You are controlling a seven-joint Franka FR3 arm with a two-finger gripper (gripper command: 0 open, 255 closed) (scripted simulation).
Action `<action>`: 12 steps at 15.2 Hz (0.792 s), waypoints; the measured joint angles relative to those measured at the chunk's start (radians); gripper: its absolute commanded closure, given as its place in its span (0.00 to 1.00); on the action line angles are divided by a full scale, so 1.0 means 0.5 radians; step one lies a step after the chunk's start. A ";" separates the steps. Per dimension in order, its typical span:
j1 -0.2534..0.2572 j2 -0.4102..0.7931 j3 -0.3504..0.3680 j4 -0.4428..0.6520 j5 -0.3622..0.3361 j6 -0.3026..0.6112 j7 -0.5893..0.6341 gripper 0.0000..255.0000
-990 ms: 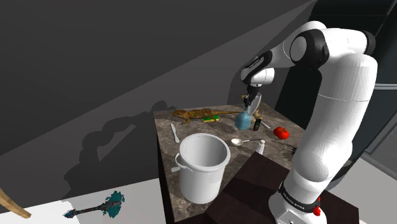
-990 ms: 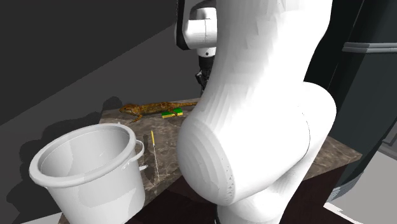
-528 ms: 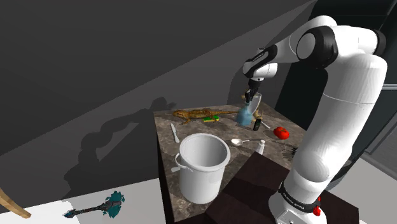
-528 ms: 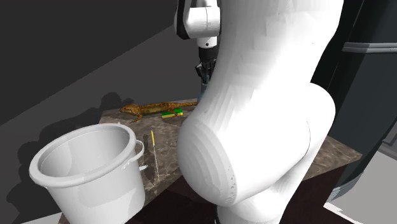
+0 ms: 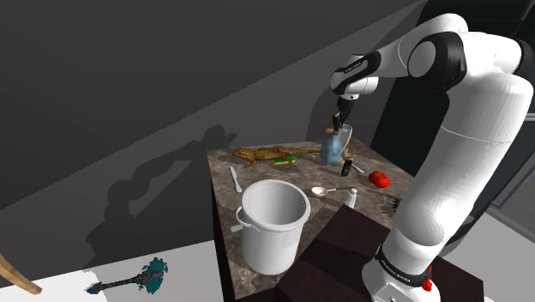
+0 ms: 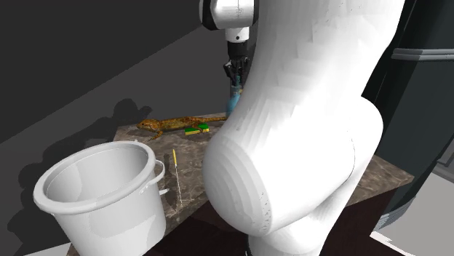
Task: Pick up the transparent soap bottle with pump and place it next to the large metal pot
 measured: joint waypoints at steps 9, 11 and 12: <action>0.012 -0.084 0.002 0.156 -0.050 -0.229 0.028 1.00; 0.011 -0.087 0.002 0.212 -0.050 -0.288 0.023 1.00; 0.015 -0.100 0.004 0.228 -0.057 -0.315 0.031 1.00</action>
